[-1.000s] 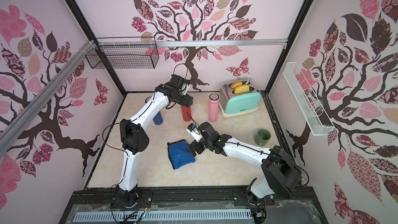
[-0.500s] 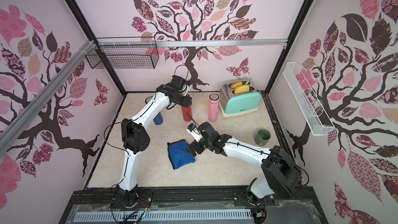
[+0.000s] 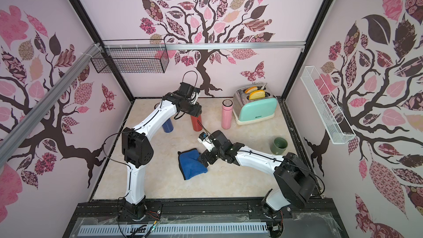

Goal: Wipe the surface of the thermos
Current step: Pick up the thermos from the center of the board, then pick up the cleaning item at the center of the board.

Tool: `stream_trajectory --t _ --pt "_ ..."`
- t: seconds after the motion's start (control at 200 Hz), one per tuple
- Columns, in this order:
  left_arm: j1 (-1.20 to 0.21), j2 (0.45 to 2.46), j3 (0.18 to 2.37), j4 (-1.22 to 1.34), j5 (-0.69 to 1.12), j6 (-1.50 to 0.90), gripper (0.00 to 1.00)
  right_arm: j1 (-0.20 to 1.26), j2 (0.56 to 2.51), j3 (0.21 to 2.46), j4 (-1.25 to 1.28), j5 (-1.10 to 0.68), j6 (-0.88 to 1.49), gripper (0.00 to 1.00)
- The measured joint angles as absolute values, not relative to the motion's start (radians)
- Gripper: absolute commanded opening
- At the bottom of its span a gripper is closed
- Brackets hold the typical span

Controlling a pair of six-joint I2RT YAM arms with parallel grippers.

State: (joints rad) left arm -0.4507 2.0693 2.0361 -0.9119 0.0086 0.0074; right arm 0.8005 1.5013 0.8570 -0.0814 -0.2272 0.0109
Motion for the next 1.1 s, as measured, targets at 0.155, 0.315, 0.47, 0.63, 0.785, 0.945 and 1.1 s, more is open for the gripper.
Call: stream_trajectory --t 0.155,0.315,0.47,0.63,0.785,0.945,1.1 --pt "-0.45 1.889 1.929 -0.89 0.003 0.007 0.0 0.805 1.519 0.857 -0.07 -0.237 0.009 0.98" --pt "-0.45 1.689 1.811 -0.866 -0.019 0.0 0.0 0.81 1.537 0.857 -0.06 -0.25 -0.001 0.97" --pt "-0.451 1.556 1.699 -0.865 -0.046 -0.01 0.0 0.829 1.571 0.86 -0.052 -0.262 -0.007 0.96" --pt "-0.451 1.489 1.651 -0.919 -0.093 -0.015 0.0 0.866 1.631 0.89 -0.056 -0.266 -0.013 0.94" --pt "-0.45 1.416 1.625 -0.96 -0.157 -0.019 0.0 0.897 1.696 0.947 -0.056 -0.266 -0.021 0.92" --pt "-0.451 1.325 1.604 -0.975 -0.191 -0.026 0.0 0.91 1.773 1.004 -0.054 -0.256 -0.024 0.88" --pt "-0.45 1.293 1.604 -0.975 -0.208 -0.027 0.0 0.912 1.834 1.037 -0.057 -0.236 -0.027 0.81"
